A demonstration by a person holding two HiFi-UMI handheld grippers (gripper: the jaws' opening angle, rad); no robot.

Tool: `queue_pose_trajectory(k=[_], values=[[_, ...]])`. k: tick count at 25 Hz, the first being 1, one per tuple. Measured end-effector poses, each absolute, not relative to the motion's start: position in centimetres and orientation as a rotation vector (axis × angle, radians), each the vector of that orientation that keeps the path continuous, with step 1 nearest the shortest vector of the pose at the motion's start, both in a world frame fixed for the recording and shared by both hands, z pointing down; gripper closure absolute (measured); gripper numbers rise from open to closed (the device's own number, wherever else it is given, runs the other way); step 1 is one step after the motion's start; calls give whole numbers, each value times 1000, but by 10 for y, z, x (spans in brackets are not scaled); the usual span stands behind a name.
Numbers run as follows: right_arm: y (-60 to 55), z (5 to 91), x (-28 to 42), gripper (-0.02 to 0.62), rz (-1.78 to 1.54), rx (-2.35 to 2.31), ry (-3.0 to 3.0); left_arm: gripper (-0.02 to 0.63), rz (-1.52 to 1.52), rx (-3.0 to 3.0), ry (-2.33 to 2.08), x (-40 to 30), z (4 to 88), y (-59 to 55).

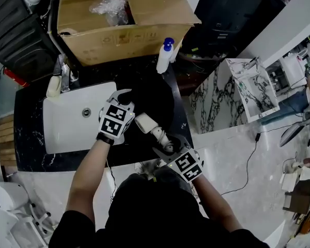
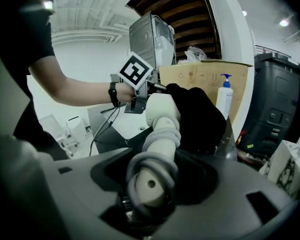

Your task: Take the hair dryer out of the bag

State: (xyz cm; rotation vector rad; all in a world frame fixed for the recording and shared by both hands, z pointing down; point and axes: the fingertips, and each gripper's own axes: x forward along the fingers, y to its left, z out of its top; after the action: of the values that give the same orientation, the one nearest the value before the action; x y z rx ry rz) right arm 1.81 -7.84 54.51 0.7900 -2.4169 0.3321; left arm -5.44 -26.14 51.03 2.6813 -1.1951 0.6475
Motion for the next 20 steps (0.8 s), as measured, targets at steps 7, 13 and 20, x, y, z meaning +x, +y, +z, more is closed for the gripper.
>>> queue_pose_trajectory(k=[7, 13, 20], values=[[-76, 524, 19, 341, 327, 757, -2492, 584, 677, 2657, -1206, -58, 513, -281], [-61, 509, 33, 339, 340, 690, -2528, 584, 708, 2603, -1176, -46, 524, -276], [-42, 512, 33, 340, 331, 577, -2547, 584, 724, 2577, -1156, -37, 522, -279]])
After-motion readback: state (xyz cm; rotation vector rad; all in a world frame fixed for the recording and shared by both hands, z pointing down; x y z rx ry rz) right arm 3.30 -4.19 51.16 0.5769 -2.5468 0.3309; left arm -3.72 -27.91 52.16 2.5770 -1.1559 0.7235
